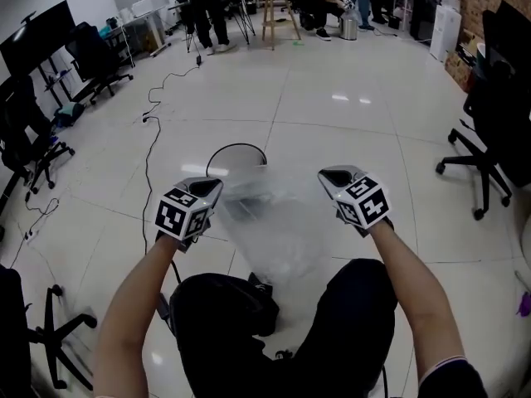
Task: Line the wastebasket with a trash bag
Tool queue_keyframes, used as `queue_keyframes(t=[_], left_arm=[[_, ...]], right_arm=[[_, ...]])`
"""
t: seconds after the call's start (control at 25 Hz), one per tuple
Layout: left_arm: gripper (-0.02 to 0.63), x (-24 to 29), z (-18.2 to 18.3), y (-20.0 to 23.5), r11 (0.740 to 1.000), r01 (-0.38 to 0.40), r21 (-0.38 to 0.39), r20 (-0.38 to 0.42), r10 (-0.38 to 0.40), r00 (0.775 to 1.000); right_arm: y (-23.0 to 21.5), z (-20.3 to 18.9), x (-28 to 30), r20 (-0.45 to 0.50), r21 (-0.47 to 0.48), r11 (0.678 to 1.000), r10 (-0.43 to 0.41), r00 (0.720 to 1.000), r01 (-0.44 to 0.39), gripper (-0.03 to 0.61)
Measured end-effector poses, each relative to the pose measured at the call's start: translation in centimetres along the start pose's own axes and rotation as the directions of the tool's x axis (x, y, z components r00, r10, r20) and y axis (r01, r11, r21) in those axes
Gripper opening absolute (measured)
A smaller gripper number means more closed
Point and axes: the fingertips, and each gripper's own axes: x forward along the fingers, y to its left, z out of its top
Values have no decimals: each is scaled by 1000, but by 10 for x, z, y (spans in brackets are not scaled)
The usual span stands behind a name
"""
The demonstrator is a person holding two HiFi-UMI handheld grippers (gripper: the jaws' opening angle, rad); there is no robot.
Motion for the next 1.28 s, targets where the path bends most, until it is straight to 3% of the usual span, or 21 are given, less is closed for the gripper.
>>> queue_keyframes(t=[0.44,0.88,1.04,1.28], left_arm=[[11,-47,-21,32,997,-44,-62,53,48,997],[11,-25,-61,74,987,-106,-120,-30,103,994],[11,-13,-74,74,986,-105,-128,-78,95,992],[11,13,-90,106,983,-115,-146,-84,104,991]], right_arm=[[52,25,48,-38,-73,987,138,990,-141,2],[62,15,100,-74,-83,957,272,959,-278,2],[57,0,117,-90,-41,947,313,945,-318,2],[40,-7,165,-113,-18,947,316,942,-320,2]])
